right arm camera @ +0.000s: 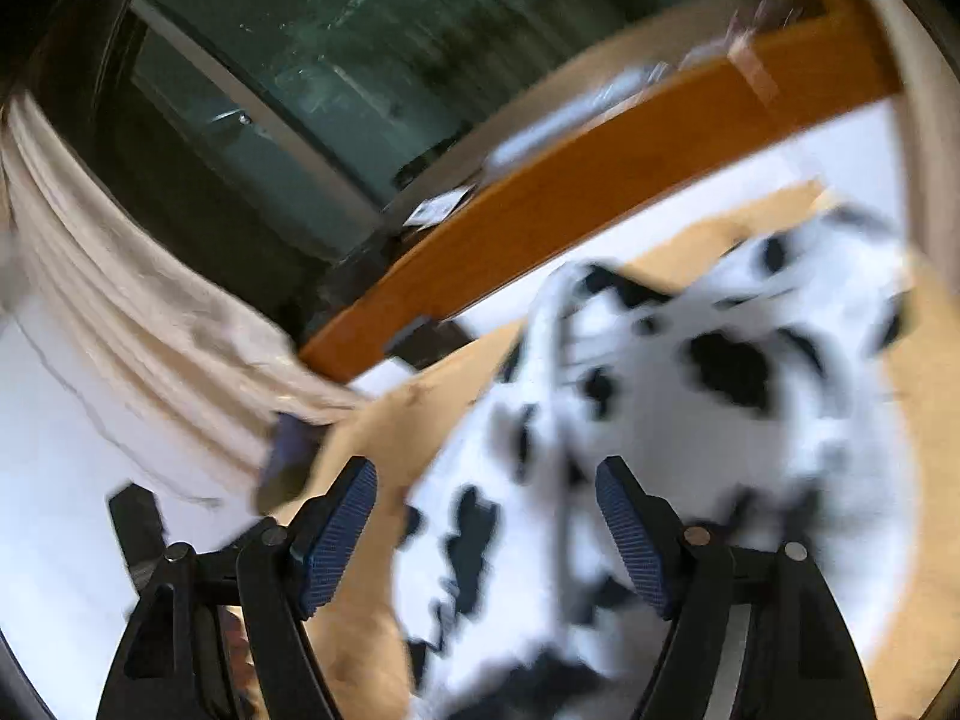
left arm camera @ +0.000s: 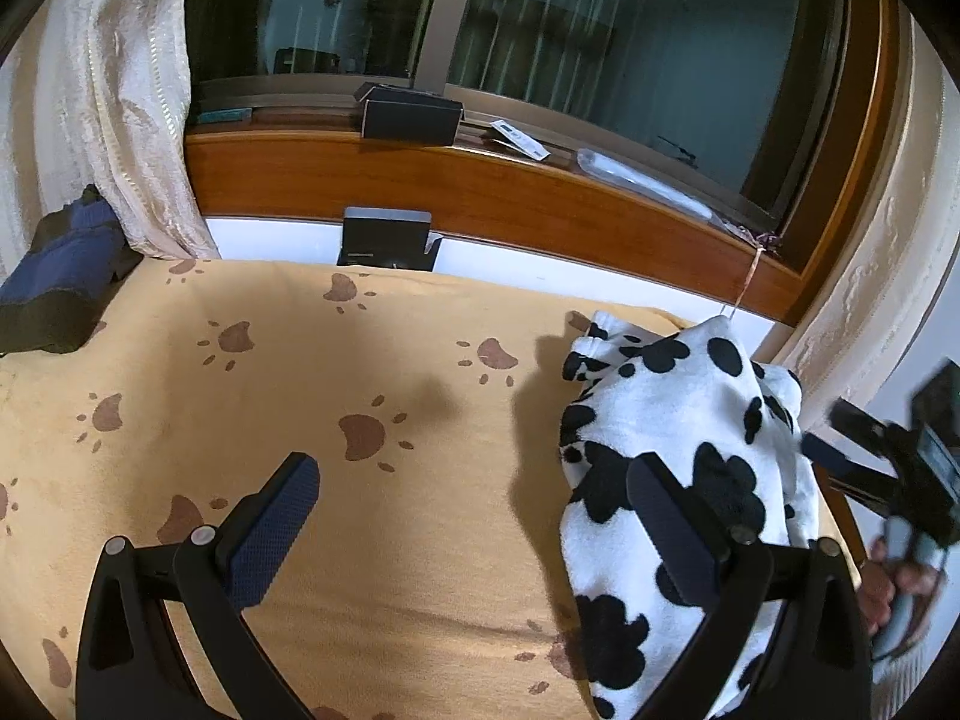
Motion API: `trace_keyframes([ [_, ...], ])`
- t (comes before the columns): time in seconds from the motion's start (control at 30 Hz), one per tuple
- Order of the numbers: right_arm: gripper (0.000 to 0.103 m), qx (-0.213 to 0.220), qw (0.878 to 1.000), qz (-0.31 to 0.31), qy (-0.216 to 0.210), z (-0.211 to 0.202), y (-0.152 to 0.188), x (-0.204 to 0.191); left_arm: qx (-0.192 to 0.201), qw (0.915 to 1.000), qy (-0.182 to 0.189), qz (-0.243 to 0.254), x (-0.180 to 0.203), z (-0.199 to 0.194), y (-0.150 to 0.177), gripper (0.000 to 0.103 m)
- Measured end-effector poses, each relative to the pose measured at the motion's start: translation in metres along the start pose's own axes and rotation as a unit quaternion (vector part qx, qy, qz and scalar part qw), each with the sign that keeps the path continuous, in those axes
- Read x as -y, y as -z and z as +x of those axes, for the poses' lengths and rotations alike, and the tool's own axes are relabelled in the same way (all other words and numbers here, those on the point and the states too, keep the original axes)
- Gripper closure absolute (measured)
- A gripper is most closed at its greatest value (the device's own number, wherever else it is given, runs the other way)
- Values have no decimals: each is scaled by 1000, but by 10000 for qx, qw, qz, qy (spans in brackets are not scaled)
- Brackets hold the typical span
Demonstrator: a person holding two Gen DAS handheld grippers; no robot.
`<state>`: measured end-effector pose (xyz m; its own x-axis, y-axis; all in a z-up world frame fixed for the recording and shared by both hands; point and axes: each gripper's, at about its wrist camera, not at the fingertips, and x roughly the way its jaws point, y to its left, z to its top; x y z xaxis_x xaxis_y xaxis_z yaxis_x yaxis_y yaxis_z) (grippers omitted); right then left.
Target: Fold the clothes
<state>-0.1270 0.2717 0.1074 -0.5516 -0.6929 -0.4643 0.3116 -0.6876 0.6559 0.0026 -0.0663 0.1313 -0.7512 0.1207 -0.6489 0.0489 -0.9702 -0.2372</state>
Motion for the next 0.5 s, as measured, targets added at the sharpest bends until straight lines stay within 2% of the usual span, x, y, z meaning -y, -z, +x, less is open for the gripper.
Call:
trace_keyframes([
  [0.17, 26, -220, 9994, 62, 263, 60, -11, -2, -38, 9999, -37, -142, -10, 3, -4, 0],
  [0.2, 35, -233, 9994, 92, 242, 65, -12, -2, -31, 9999, -42, -161, -12, 3, -4, 0],
  [0.23, 55, -247, 9994, 119, 222, 70, -13, -3, -15, 9998, -46, -188, -14, 2, -5, 0],
  [0.27, 67, -296, 9993, 39, 243, 74, -13, -8, 4, 9998, -45, -214, -16, 0, -6, 0],
  [0.3, 85, -343, 9992, -69, 215, 77, -12, -14, 26, 9997, -38, -249, -18, -1, -7, 0],
  [0.33, 90, -388, 9989, -181, 188, 80, -11, -19, 52, 9996, -24, -286, -20, -3, -9, 0],
  [0.4, 91, -441, 9972, -593, 113, 81, -1, -39, 125, 9993, -6, -339, -24, -9, -13, 0],
  [0.5, 92, -551, 9889, -1361, -220, 78, 24, -84, 252, 9989, -12, -406, -31, -18, -18, 0],
])
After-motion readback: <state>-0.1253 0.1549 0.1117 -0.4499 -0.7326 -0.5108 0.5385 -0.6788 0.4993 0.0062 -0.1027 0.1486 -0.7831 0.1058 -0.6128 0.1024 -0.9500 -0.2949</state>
